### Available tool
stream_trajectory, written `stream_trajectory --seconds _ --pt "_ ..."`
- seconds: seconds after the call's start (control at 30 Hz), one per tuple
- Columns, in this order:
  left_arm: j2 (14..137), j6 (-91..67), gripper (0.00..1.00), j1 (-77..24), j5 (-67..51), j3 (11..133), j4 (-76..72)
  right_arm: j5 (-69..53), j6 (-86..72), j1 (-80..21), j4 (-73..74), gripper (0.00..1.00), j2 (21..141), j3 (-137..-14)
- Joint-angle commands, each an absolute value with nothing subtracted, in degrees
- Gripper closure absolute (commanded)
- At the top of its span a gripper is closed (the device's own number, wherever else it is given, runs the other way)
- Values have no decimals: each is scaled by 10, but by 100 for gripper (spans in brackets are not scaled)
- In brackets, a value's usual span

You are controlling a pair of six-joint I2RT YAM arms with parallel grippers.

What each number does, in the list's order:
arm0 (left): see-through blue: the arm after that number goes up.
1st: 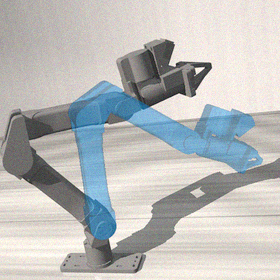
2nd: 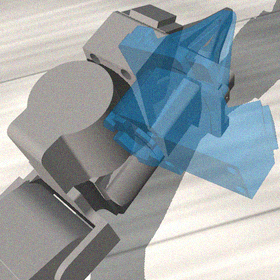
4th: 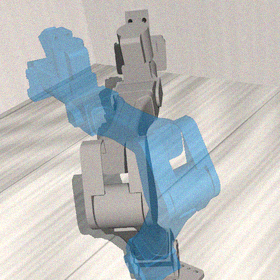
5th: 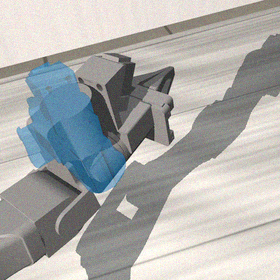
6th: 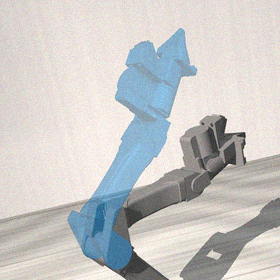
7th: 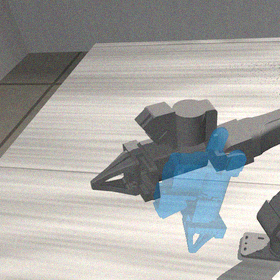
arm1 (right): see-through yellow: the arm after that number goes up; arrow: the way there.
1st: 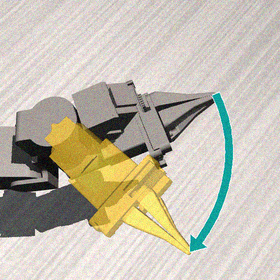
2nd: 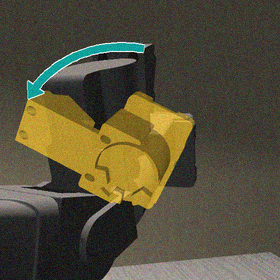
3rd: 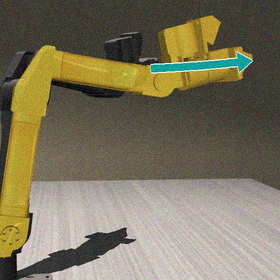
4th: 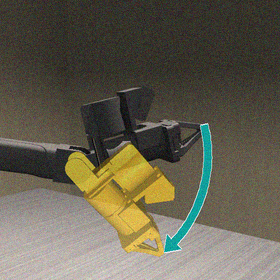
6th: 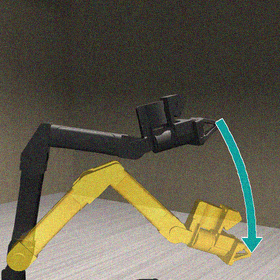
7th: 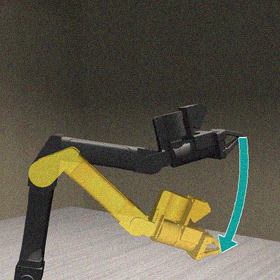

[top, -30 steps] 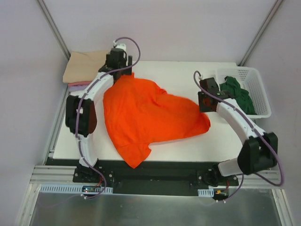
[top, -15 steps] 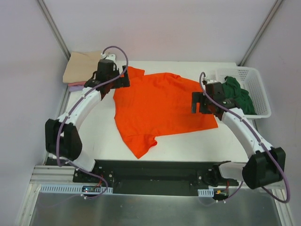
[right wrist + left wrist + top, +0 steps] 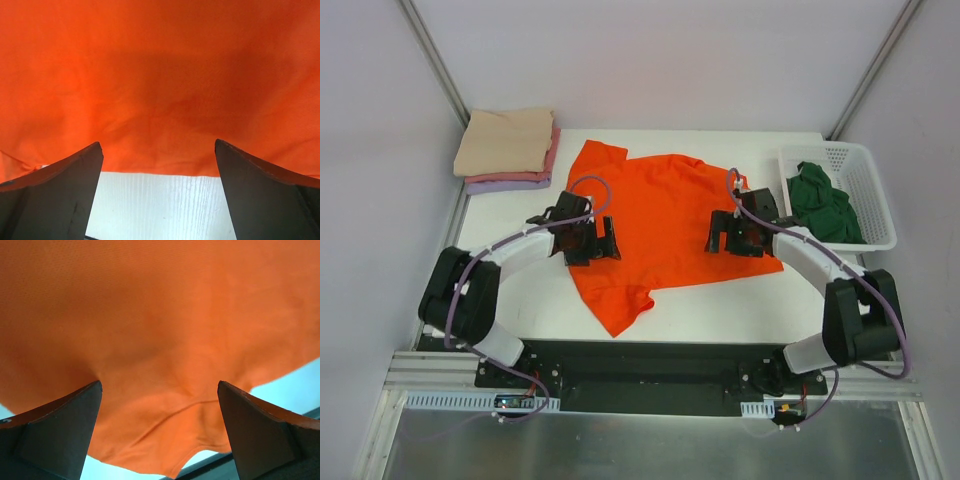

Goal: Fold and stack the t-shirts
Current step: Flatten out the tshirt

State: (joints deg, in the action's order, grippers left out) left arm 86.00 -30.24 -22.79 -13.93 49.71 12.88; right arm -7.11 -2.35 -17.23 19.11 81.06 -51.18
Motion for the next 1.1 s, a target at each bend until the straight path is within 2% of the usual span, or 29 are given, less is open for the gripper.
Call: stream_trajectory --seconds 0.0,0.23,0.43,0.53,0.6,0.8,1.07 --pt "931 -300 1 -216 -134 530 124 -88 -36 -181 173 4 865 -532" --pt "1005 -280 1 -154 -98 583 160 -51 -44 -228 206 4 917 -519" --pt "1026 -247 1 -119 -54 647 189 -42 -92 -346 214 4 895 -498" --pt "1011 -243 1 -120 -33 701 235 15 -130 -370 242 4 871 -522" --pt "968 -255 1 -121 -29 696 238 73 -147 -369 250 4 825 -521" --pt "752 -340 1 -134 -33 529 241 256 -205 -353 290 4 627 -470" --pt "515 -431 2 -141 -95 286 264 269 -245 -309 308 4 464 -350"
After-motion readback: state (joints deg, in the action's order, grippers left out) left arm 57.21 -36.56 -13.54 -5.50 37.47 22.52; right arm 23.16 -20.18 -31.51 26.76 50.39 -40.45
